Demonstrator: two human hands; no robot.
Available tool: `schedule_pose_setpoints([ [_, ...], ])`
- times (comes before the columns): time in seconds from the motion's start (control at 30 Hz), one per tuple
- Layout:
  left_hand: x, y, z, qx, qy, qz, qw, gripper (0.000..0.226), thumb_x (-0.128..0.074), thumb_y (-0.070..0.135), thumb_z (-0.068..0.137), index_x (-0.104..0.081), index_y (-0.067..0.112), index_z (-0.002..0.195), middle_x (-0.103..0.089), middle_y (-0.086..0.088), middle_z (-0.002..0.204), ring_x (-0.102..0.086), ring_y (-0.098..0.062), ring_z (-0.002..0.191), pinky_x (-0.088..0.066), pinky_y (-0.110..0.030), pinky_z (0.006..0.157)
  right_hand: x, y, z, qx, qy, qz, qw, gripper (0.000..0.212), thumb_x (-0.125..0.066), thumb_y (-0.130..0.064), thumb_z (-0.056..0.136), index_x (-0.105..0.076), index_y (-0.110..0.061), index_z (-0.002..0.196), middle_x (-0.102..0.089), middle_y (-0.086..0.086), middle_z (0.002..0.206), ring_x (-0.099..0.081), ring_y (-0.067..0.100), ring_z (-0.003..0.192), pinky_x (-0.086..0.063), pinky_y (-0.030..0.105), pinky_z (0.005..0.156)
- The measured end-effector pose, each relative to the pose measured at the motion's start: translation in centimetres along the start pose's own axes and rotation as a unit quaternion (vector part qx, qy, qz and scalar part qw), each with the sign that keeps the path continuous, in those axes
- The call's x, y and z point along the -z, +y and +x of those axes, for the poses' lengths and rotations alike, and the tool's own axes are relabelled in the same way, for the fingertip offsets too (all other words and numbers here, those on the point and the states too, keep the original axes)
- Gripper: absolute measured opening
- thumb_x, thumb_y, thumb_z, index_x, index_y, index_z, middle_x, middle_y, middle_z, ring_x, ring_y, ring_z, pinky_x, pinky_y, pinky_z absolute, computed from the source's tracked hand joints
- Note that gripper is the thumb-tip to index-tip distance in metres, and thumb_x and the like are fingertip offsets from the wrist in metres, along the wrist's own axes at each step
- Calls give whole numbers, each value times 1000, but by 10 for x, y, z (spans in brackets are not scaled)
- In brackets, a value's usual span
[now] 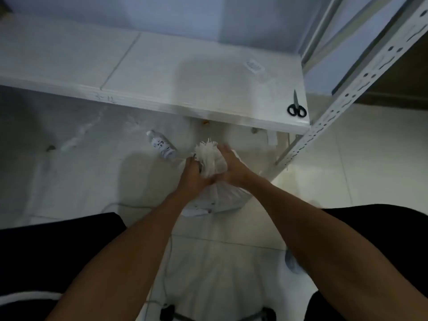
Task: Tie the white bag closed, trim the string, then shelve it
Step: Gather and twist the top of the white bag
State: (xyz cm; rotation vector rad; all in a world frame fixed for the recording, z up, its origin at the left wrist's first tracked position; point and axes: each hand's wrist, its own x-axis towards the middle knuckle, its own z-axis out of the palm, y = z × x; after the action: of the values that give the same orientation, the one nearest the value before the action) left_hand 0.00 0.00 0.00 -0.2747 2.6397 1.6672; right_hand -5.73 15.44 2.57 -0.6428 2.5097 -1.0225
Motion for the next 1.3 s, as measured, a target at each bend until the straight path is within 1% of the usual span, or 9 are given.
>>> schedule_pose_setpoints([
  [0.13, 2, -8, 16, 25, 11, 36, 999, 45, -84, 21, 67, -68, 8, 106, -70, -11, 97, -69, -20, 83, -53, -19, 68, 10, -7, 3, -17, -78, -66, 995, 66, -73, 6, 77, -46, 3, 138, -45, 18, 141, -44, 26, 127, -22, -3, 95],
  [0.3, 11, 3, 17, 38, -13, -20, 999, 32, -82, 8, 72, -73, 7, 103, -72, -4, 89, -66, -11, 78, -49, -19, 68, 3, -5, 8, -42, -20, -52, 998, 48, -81, -10, 66, -67, -7, 111, -68, 9, 111, -62, 23, 102, -46, 28, 88],
  [0.47, 13, 3, 11, 58, 25, -55, 997, 25, -80, 4, 74, -72, 2, 98, -72, -11, 95, -64, -16, 85, -47, -15, 68, 11, 0, -7, -58, 47, -9, 997, 18, -78, -3, 74, -67, 4, 85, -65, 8, 88, -56, 18, 80, -43, 28, 70],
  [0.63, 25, 13, 12, 59, 42, -101, 992, 10, -78, 2, 77, -72, 7, 84, -68, -8, 80, -61, -17, 73, -53, -23, 71, 25, 16, -14, -106, 114, 29, 987, 32, -76, -16, 80, -55, -34, 63, -61, -5, 74, -56, 13, 72, -39, 24, 62],
  [0.7, 27, 10, 12, 81, 50, -137, 986, 15, -79, 3, 76, -72, 2, 89, -68, -10, 84, -63, -20, 77, -55, -32, 75, 25, 23, -15, -125, 142, 63, 980, 28, -78, -17, 79, -56, -23, 61, -57, -4, 68, -53, 13, 66, -39, 22, 60],
  [0.87, 36, 4, 8, 113, 86, -178, 974, 44, -86, 8, 68, -46, 9, 50, -51, 2, 55, -49, -13, 54, -47, -26, 58, 27, 37, -26, -167, 187, 183, 951, 24, -85, -23, 73, -68, -7, 77, -65, 0, 77, -60, 10, 69, -49, 24, 69],
  [1.03, 51, 12, -1, 112, 73, -183, 974, 18, -81, 1, 73, -63, 4, 73, -67, 15, 56, -64, -1, 57, -55, -24, 65, 46, 24, -39, -147, 148, 298, 932, 23, -81, -8, 78, -59, -6, 69, -56, 2, 67, -54, -2, 50, -44, 11, 53],
  [1.2, 51, 24, -11, 80, -3, -107, 991, 12, -73, 6, 84, -66, -3, 89, -68, 0, 77, -65, 4, 67, -52, -24, 71, 34, 15, -47, -139, 112, 326, 928, 18, -76, 0, 80, -58, -1, 77, -68, 13, 112, -66, 16, 100, -55, 13, 76],
  [1.3, 36, 30, -15, 93, 22, -107, 990, 24, -68, 7, 88, -67, -9, 106, -72, -11, 88, -68, -6, 79, -52, -24, 77, 19, 11, -45, -145, 153, 339, 917, 22, -73, 6, 78, -57, -8, 75, -67, 11, 96, -67, 20, 89, -56, 27, 73],
])
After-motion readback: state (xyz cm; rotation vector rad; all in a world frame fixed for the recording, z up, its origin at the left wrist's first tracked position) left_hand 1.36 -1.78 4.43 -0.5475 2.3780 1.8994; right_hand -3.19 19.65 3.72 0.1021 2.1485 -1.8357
